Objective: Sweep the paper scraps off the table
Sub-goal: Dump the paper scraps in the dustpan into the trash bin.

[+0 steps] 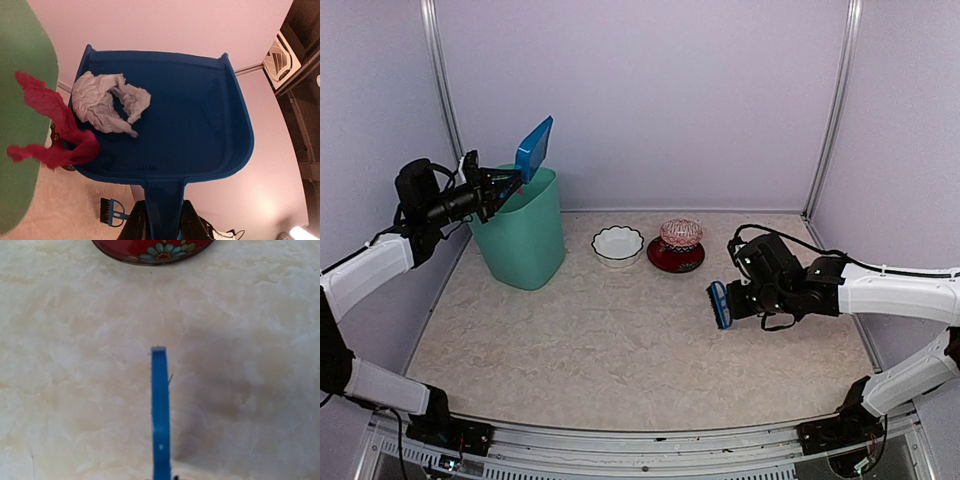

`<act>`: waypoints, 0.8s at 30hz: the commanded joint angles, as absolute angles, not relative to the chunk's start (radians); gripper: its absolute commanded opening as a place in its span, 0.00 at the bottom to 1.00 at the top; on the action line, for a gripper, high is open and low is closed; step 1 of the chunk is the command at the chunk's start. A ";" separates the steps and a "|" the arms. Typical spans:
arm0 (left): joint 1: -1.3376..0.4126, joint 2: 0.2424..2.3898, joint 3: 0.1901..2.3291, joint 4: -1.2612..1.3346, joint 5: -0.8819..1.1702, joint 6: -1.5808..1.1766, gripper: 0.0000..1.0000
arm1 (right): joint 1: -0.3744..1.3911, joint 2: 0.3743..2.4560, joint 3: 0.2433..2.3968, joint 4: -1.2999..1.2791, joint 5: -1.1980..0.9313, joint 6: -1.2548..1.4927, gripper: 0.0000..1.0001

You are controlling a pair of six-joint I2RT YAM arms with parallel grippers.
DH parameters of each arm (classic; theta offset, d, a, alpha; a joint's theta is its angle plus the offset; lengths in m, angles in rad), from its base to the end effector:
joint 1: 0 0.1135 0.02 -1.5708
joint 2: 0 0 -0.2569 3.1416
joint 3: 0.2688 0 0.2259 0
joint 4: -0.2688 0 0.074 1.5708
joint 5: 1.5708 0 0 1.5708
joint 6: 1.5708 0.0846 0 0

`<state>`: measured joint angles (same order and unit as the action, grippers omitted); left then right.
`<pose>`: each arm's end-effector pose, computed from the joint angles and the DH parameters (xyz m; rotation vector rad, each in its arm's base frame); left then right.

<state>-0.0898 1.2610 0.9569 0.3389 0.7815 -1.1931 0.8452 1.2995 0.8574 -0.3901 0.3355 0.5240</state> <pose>0.2949 -0.0864 0.3549 -0.2645 1.7681 -1.5616 0.2048 0.1889 0.2083 -0.2241 2.3488 0.2674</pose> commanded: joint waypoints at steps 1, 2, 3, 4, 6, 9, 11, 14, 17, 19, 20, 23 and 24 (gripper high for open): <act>-0.062 1.289 0.881 0.633 0.823 -1.511 0.00 | 0.832 1.310 0.857 -0.361 0.343 0.504 0.00; -0.059 1.290 0.859 0.691 0.813 -1.572 0.00 | 0.832 1.311 0.858 -0.360 0.345 0.503 0.00; -0.055 1.284 0.836 0.744 0.796 -1.626 0.00 | 0.831 1.312 0.859 -0.362 0.348 0.500 0.00; -0.052 1.276 0.818 0.766 0.775 -1.670 0.00 | 0.831 1.312 0.859 -0.361 0.348 0.498 0.00; -0.039 1.249 0.795 0.765 0.727 -1.717 0.00 | 0.830 1.312 0.858 -0.359 0.348 0.496 0.00; -0.021 1.190 0.752 0.768 0.638 -1.782 0.00 | 0.828 1.312 0.858 -0.356 0.348 0.492 0.00; -0.012 1.163 0.741 0.768 0.603 -1.783 0.00 | 0.827 1.310 0.858 -0.354 0.348 0.491 0.00; -0.002 1.152 0.768 0.746 0.641 -1.724 0.00 | 0.826 1.307 0.857 -0.347 0.346 0.473 0.00; -0.002 1.147 0.812 0.712 0.704 -1.632 0.00 | 0.824 1.293 0.853 -0.341 0.362 0.474 0.00; -0.004 1.128 0.841 0.644 0.730 -1.528 0.00 | 0.821 1.274 0.846 -0.329 0.372 0.485 0.00; -0.004 1.118 0.857 0.584 0.741 -1.471 0.00 | 0.817 1.263 0.841 -0.321 0.371 0.491 0.00; -0.022 1.076 0.917 0.341 0.742 -1.257 0.00 | 0.803 1.224 0.825 -0.264 0.341 0.507 0.00; -0.031 1.061 0.939 0.250 0.725 -1.174 0.00 | 0.795 1.209 0.819 -0.240 0.313 0.510 0.00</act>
